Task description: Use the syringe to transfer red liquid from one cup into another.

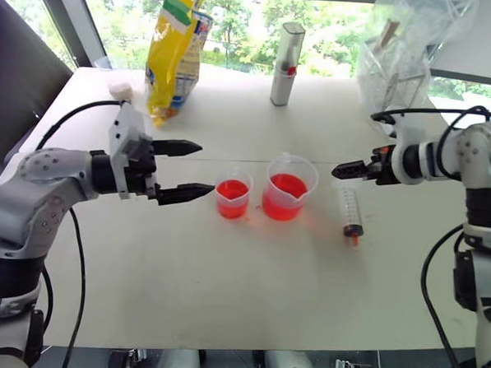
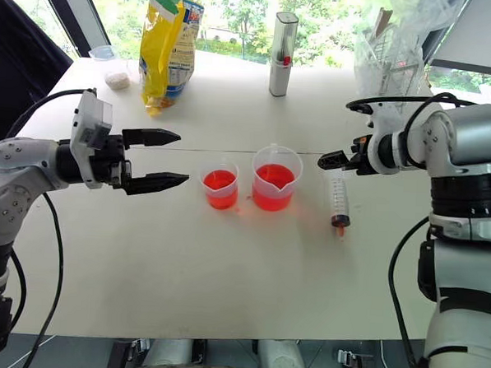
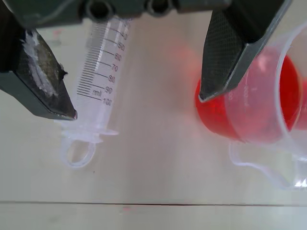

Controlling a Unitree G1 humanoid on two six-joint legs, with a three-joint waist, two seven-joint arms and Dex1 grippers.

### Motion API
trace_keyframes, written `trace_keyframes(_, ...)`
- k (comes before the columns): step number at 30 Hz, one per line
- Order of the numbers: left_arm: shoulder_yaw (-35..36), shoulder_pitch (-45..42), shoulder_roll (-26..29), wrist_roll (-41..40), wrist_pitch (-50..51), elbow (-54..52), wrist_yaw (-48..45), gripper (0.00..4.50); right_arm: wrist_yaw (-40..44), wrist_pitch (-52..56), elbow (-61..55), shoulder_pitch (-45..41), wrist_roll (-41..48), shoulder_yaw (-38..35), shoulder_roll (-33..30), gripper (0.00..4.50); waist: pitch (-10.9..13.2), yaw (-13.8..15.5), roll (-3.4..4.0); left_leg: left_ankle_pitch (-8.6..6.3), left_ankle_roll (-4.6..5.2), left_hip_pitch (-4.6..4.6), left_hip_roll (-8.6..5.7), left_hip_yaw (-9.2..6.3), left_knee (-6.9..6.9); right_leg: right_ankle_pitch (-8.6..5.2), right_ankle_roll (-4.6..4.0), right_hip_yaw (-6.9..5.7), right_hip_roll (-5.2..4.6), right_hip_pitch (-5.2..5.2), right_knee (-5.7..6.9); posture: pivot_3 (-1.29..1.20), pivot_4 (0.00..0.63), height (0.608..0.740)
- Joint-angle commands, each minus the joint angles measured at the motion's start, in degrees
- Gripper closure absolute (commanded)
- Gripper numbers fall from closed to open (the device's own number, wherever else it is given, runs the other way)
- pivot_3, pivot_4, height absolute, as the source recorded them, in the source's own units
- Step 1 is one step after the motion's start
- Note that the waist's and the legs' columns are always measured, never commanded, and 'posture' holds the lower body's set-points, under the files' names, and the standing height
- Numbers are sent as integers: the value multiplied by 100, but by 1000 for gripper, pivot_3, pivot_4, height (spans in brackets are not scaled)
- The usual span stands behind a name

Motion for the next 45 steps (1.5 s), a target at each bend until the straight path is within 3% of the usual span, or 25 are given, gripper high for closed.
trace_keyframes(1,96,44,-1,-2,-103,-213,79,0,-156,39,391,-327,-165,194,86,60,0,4,0,0,0,-1,0,1,-1,0,0,0,0,-1,0,0,150,740)
trace_keyframes(23,193,263,-2,-67,-123,-484,374,0,100,-947,2147,-265,-1142,784,796,60,-4,-56,-2,0,1,7,-5,-2,9,1,1,0,7,0,26,0,150,740)
trace_keyframes(26,202,255,11,-73,-111,-480,382,0,177,-1048,2314,-305,-1249,804,860,891,-6,-60,-6,0,1,11,-5,-2,13,1,2,0,6,6,26,0,150,740)
trace_keyframes(30,218,242,31,-77,-103,-472,382,0,282,-1058,2371,-330,-1356,782,907,2873,-7,-70,-7,0,1,20,-5,-2,13,1,2,1,9,11,27,0,150,740)
trace_keyframes(31,217,226,33,-79,-98,-465,384,0,292,-1027,2338,-335,-1365,744,899,3095,-7,-70,-7,0,1,21,-4,-2,12,1,2,1,10,11,27,0,150,740)
trace_keyframes(35,234,101,38,-112,-60,-395,394,0,362,-914,1852,-353,-1329,589,707,3096,-6,-65,-4,0,1,21,-3,-3,11,1,2,1,12,11,28,0,150,740)
trace_keyframes(37,259,18,47,-151,-26,-333,388,0,361,-1506,1044,-182,-1286,264,577,3096,-4,-52,-2,0,1,17,-4,-2,9,1,2,2,11,6,29,0,150,740)
trace_keyframes(45,89,-592,-27,-184,18,120,251,0,376,-3856,-2261,836,-252,-1893,1235,3096,-4,-41,0,0,0,3,-3,-20,4,0,3,-18,10,2,27,0,150,740)
